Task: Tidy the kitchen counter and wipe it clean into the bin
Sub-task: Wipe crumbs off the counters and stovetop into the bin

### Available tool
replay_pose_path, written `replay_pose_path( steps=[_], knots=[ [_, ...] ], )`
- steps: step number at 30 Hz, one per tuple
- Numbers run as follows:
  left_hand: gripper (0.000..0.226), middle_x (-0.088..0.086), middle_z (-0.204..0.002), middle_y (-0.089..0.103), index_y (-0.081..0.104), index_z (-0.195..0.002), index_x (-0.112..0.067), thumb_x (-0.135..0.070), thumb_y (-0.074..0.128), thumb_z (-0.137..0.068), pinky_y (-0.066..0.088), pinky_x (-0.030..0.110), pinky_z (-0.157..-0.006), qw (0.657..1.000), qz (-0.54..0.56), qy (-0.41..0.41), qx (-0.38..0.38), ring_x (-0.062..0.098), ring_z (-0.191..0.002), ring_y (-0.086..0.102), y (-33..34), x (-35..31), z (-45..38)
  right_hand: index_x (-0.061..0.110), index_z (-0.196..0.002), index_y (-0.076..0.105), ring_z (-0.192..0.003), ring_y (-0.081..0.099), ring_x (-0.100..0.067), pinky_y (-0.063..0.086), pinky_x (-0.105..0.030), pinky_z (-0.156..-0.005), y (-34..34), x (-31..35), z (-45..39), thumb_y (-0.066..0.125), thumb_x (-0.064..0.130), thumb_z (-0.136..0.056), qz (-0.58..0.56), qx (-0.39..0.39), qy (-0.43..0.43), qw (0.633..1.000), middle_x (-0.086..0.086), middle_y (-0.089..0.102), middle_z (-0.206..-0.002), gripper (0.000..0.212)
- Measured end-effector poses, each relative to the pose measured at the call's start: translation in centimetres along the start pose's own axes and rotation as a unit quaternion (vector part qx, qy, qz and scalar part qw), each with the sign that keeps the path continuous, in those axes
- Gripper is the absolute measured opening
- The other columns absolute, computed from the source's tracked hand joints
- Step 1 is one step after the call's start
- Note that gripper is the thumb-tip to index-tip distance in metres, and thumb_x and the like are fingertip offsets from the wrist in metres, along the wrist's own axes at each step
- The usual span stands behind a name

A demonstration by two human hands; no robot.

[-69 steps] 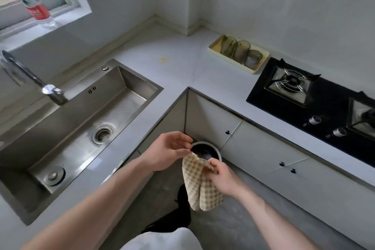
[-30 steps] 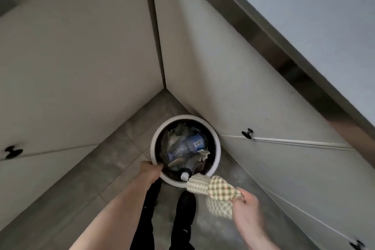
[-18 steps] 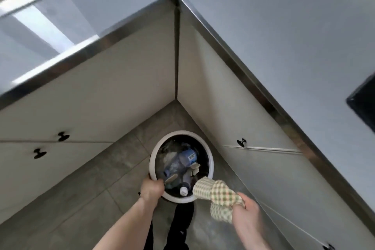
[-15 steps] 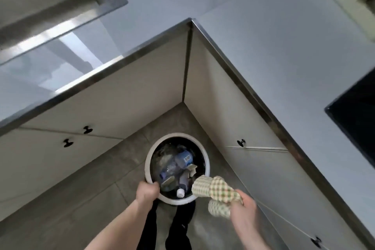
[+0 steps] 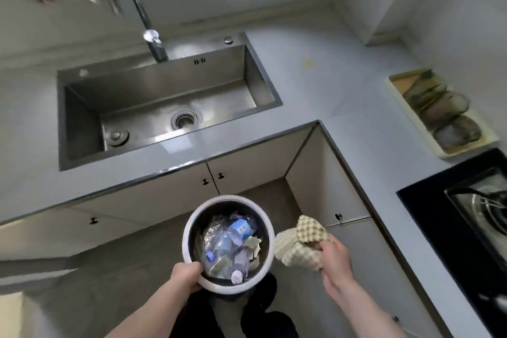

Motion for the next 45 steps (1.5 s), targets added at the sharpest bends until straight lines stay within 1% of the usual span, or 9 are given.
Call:
replay_pose_path(
  steps=[4,9,14,19,25,33,39,41,45],
  knots=[
    [0.023,0.027,-0.093,0.067,0.059,-0.105,0.011,0.006,0.060,-0.082,0.062,0.046,-0.062,0.999,0.036,-0.023,-0.009,0.040,-0.077,0.069,-7.5,1.6,1.8,-0.004,-0.107,0.065,-0.074,0.066,-0.029,0.050,-0.034,-0.064,5.1,1.9,4.0,0.047,-0.014,-0.085,-0.033,0.055,0.036,0.997,-0.020,0.070,-0.088,0.031],
    [0.020,0.023,-0.080,0.064,0.057,-0.106,0.012,0.012,0.057,-0.086,0.049,0.032,-0.040,0.997,0.061,-0.020,-0.029,0.035,-0.062,0.062,-17.1,3.5,1.2,0.003,-0.104,0.068,-0.072,0.069,-0.025,0.053,-0.031,-0.061,13.0,2.6,8.0,0.052,-0.013,-0.085,-0.032,0.081,0.015,0.996,-0.015,0.073,-0.088,0.030],
    [0.027,0.028,-0.085,0.067,0.059,-0.108,0.014,0.013,0.059,-0.081,0.061,0.057,-0.072,0.996,0.084,-0.034,-0.013,0.041,-0.076,0.070,-25.1,6.3,-3.8,0.006,-0.097,0.066,-0.071,0.064,-0.021,0.053,-0.027,-0.055,20.9,2.3,11.4,0.051,-0.015,-0.084,-0.023,0.089,0.013,0.996,-0.010,0.068,-0.083,0.029],
    [0.022,0.028,-0.095,0.071,0.061,-0.104,0.009,0.012,0.057,-0.083,0.060,0.061,-0.079,0.994,0.098,-0.045,-0.001,0.041,-0.085,0.072,-30.9,7.9,-6.5,0.004,-0.102,0.064,-0.074,0.061,-0.021,0.049,-0.031,-0.064,27.4,3.7,12.4,0.053,-0.014,-0.082,-0.009,0.090,-0.008,0.996,-0.011,0.065,-0.086,0.029],
    [0.021,0.031,-0.094,0.072,0.064,-0.100,0.008,0.010,0.065,-0.079,0.059,0.062,-0.082,0.992,0.107,-0.068,0.007,0.043,-0.088,0.073,-34.8,9.7,-10.9,0.007,-0.096,0.061,-0.064,0.053,-0.019,0.040,-0.024,-0.051,36.3,7.4,11.1,0.055,-0.005,-0.081,0.093,0.097,-0.103,0.986,-0.010,0.060,-0.081,0.020],
    [0.019,0.031,-0.091,0.074,0.065,-0.100,0.008,0.012,0.055,-0.084,0.061,0.058,-0.080,0.987,0.137,-0.083,0.000,0.044,-0.089,0.074,-39.3,7.1,-8.8,0.019,-0.101,0.064,-0.100,0.063,-0.028,0.053,-0.041,-0.092,48.1,7.3,8.3,0.064,0.022,-0.083,0.336,0.150,-0.217,0.904,0.000,0.066,-0.095,0.018],
    [0.024,0.031,-0.089,0.074,0.066,-0.104,0.008,0.013,0.058,-0.082,0.059,0.063,-0.079,0.986,0.148,-0.079,-0.008,0.045,-0.089,0.074,-42.6,6.3,-9.5,0.024,-0.133,0.052,-0.121,0.053,-0.016,0.048,-0.036,-0.101,53.1,3.0,9.0,0.081,0.041,-0.074,0.518,0.369,-0.221,0.739,0.003,0.048,-0.139,0.068],
    [0.021,0.032,-0.092,0.073,0.064,-0.102,0.008,0.015,0.057,-0.083,0.059,0.062,-0.081,0.984,0.156,-0.087,-0.010,0.047,-0.092,0.072,-43.7,5.6,-8.7,0.028,-0.135,0.051,-0.133,0.045,-0.020,0.042,-0.042,-0.111,53.6,2.3,8.5,0.077,0.051,-0.075,0.540,0.336,-0.278,0.720,0.004,0.036,-0.149,0.069],
    [0.020,0.035,-0.095,0.070,0.060,-0.099,0.011,0.018,0.053,-0.083,0.059,0.063,-0.082,0.984,0.160,-0.084,-0.008,0.049,-0.092,0.071,-46.0,4.9,-9.3,0.027,-0.151,0.038,-0.145,0.025,-0.035,0.026,-0.051,-0.121,53.9,2.4,7.3,0.072,0.055,-0.082,0.546,0.178,-0.338,0.746,-0.005,0.024,-0.160,0.082]
  ],
)
Point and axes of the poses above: each hand's wrist, its own z-axis away from the middle knuckle, its own y-axis out of the palm, x = y × z, the point moved 3 cm from there along -z, towards the middle knuckle
